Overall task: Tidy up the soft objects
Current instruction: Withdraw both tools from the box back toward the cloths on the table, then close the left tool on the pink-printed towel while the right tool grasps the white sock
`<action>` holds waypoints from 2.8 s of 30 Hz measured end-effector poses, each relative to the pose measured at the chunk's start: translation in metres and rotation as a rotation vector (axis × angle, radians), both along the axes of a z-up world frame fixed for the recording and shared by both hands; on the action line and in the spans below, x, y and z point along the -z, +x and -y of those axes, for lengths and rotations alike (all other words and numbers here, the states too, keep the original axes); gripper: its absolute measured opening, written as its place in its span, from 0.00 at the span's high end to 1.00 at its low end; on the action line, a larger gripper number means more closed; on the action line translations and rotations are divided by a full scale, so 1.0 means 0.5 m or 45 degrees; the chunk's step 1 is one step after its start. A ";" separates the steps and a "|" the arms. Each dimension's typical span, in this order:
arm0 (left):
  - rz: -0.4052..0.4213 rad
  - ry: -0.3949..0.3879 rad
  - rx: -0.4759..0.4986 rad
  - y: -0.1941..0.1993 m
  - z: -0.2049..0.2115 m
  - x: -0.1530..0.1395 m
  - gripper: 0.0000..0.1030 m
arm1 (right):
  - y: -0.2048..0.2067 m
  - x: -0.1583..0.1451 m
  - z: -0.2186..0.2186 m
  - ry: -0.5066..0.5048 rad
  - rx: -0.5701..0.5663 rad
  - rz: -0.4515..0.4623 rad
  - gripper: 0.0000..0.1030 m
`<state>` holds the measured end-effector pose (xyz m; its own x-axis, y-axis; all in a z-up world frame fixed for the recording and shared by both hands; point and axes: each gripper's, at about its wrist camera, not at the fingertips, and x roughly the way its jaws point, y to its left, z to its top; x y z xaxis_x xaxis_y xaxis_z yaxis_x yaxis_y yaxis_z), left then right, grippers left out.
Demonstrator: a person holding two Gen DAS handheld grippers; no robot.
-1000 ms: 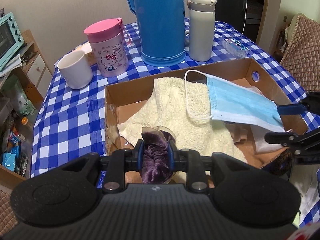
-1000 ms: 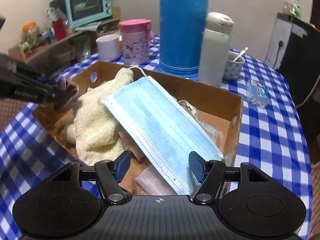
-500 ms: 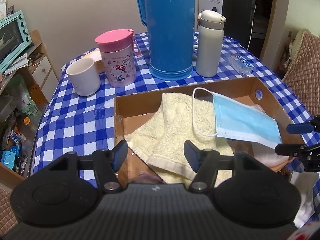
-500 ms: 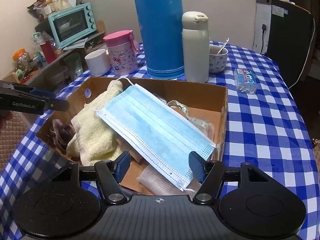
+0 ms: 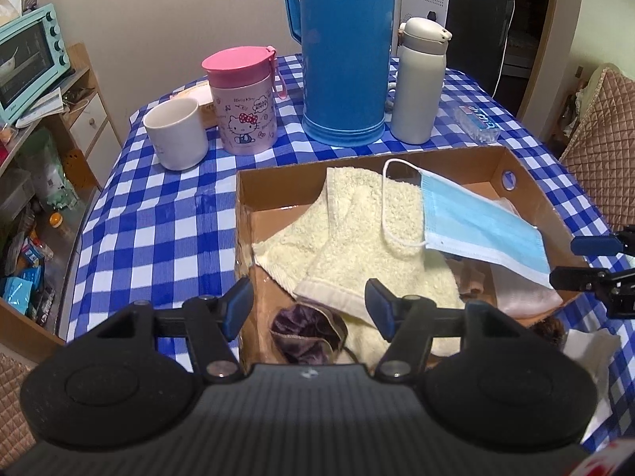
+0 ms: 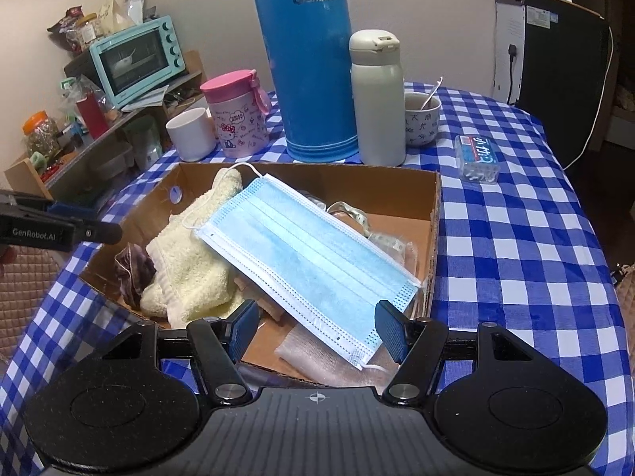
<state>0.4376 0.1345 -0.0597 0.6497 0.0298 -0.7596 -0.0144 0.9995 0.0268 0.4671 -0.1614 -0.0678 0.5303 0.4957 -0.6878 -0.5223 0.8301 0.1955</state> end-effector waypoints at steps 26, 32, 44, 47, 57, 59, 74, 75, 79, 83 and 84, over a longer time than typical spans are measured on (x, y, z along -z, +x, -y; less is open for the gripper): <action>-0.008 -0.016 -0.026 -0.197 0.087 -0.090 0.42 | -0.178 -0.108 0.083 0.105 0.114 0.019 0.34; -0.017 -0.004 -0.004 -0.254 0.110 -0.100 0.42 | -0.228 -0.125 0.093 0.081 0.118 0.011 0.34; -0.015 -0.003 0.005 -0.350 0.151 -0.112 0.42 | -0.338 -0.150 0.098 0.027 0.076 0.022 0.34; -0.018 0.000 0.011 -0.370 0.163 -0.111 0.42 | -0.360 -0.153 0.095 0.012 0.076 0.023 0.34; -0.047 -0.012 0.051 -0.420 0.202 -0.107 0.42 | -0.416 -0.153 0.102 0.028 0.101 -0.005 0.34; -0.055 -0.018 0.064 -0.425 0.209 -0.107 0.42 | -0.420 -0.152 0.106 0.045 0.097 -0.025 0.34; -0.137 -0.047 0.107 -0.443 0.240 -0.074 0.42 | -0.444 -0.114 0.130 0.077 0.067 -0.176 0.34; -0.144 -0.047 0.106 -0.442 0.242 -0.070 0.42 | -0.444 -0.108 0.132 0.078 0.070 -0.189 0.34; -0.173 -0.060 0.092 -0.438 0.242 -0.052 0.42 | -0.445 -0.089 0.140 0.071 0.076 -0.226 0.34; -0.185 -0.067 0.096 -0.434 0.244 -0.035 0.42 | -0.444 -0.071 0.144 0.048 0.088 -0.236 0.34; -0.188 -0.071 0.099 -0.432 0.244 -0.030 0.42 | -0.443 -0.065 0.146 0.042 0.098 -0.240 0.34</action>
